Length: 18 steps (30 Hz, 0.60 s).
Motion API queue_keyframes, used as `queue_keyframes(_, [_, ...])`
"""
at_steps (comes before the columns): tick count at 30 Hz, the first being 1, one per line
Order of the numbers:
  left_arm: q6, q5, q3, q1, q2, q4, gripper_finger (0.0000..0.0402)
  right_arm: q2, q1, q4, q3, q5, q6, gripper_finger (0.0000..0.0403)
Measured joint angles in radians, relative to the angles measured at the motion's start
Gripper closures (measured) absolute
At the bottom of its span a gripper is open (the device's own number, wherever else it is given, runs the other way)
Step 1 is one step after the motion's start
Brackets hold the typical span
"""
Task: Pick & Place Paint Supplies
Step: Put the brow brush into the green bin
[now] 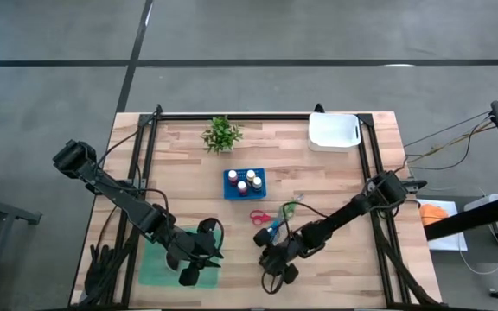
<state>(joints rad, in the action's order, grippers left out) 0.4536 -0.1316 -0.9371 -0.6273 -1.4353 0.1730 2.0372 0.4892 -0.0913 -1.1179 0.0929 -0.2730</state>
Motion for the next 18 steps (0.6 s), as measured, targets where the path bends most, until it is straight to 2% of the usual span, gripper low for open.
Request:
queue_keyframes(10, [0.0,-0.001,0.001,0.0,0.0,0.006,0.027,-0.063,0.031,-0.015,-0.002,0.021,-0.027,0.0396])
queue_keyframes(18, [-0.06,-0.136,0.002,-0.005,-0.013,-0.013,0.027,-0.169,0.077,-0.063,-0.002,0.026,-0.094,0.0395])
